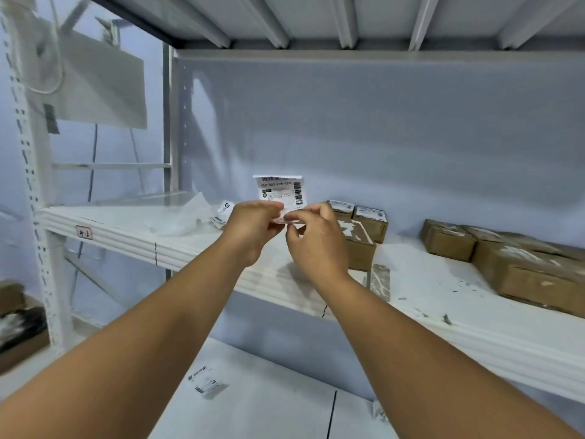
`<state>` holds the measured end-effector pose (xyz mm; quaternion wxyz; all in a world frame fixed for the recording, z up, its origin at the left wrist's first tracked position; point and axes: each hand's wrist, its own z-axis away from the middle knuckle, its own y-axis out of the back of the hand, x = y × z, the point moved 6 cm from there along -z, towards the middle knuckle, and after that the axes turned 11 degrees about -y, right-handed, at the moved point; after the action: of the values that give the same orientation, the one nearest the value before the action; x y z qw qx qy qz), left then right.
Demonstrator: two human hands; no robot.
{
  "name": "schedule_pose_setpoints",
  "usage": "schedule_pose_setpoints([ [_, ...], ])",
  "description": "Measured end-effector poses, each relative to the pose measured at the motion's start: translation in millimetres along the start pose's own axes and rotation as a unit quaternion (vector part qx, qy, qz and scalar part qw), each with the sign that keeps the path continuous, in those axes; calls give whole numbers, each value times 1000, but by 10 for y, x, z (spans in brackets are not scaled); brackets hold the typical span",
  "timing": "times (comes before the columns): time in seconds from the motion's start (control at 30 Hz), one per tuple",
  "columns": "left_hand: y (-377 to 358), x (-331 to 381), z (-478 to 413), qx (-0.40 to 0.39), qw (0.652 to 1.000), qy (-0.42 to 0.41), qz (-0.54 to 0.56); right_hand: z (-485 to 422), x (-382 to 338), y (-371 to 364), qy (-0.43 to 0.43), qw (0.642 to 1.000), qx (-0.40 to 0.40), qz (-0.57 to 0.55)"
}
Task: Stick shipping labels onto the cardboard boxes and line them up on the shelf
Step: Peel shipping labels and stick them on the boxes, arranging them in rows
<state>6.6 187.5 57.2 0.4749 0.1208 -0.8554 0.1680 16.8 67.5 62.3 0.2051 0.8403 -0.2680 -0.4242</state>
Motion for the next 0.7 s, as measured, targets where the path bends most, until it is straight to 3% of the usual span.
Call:
schedule_pose_setpoints([
  [0.1, -146, 93, 100, -30, 999, 34, 27, -3, 119, 189, -49, 992, -78, -83],
  [0.23, -321, 189, 173, -60, 997, 48, -4, -100, 310, 537, -140, 962, -70, -222],
  [0.33, -500, 271, 205, -100, 994, 29, -17, -165, 467, 665, -153, 951, -89, -253],
  [0.47, -738, 320, 147, -124, 992, -5, -22, -314, 648, 849, -168, 941, -54, -289],
  [0.7, -969, 71, -89, -97, 993, -29, -58, -524, 931, 846, -199, 935, -22, -293],
])
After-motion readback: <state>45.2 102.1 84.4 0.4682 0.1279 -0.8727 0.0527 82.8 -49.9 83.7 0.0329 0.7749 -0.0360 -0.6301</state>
